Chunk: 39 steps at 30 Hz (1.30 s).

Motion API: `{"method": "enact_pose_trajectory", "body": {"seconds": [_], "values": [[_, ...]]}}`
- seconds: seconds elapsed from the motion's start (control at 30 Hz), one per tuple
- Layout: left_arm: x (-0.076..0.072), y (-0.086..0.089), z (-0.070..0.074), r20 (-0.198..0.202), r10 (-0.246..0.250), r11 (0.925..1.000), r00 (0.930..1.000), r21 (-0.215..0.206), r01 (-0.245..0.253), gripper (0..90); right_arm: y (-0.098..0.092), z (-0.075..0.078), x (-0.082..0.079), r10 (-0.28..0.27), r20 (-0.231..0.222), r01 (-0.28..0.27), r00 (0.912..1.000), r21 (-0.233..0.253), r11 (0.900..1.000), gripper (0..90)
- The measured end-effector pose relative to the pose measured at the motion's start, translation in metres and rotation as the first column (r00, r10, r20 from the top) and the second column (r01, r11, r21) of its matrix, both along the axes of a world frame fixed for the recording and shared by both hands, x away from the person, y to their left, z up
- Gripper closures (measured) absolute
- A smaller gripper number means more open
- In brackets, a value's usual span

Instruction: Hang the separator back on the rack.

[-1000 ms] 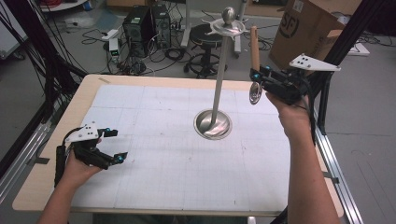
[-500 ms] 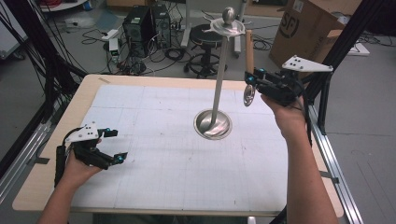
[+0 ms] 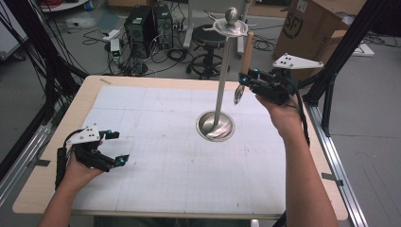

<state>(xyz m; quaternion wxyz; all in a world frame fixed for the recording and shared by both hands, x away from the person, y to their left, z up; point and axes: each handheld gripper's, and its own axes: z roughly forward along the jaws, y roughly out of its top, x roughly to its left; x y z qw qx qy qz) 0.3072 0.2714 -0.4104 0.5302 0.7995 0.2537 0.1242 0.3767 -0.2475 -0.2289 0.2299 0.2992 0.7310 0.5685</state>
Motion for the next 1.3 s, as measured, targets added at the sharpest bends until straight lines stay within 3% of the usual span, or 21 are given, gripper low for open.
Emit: {"method": "enact_pose_trajectory", "body": {"seconds": [0.43, 0.9, 1.3], "values": [[0.000, 0.001, -0.001, -0.002, 0.003, 1.0000, 1.0000, -0.002, -0.003, 1.9, 0.000, 0.002, -0.004, 0.002, 0.001, -0.002, 1.0000, -0.018, 1.000, 49.6], [0.000, 0.001, -0.001, -0.001, 0.000, 1.0000, 1.0000, 0.000, 0.000, 1.8, -0.014, 0.009, -0.023, -0.031, 0.059, 0.031, 0.9978, -0.011, 0.999, 43.1], [-0.001, 0.001, -0.001, -0.001, 0.000, 1.0000, 1.0000, 0.001, 0.000, 1.9, -0.020, 0.006, -0.039, 0.004, 0.074, -0.002, 0.9973, -0.024, 1.000, 37.6]]}}
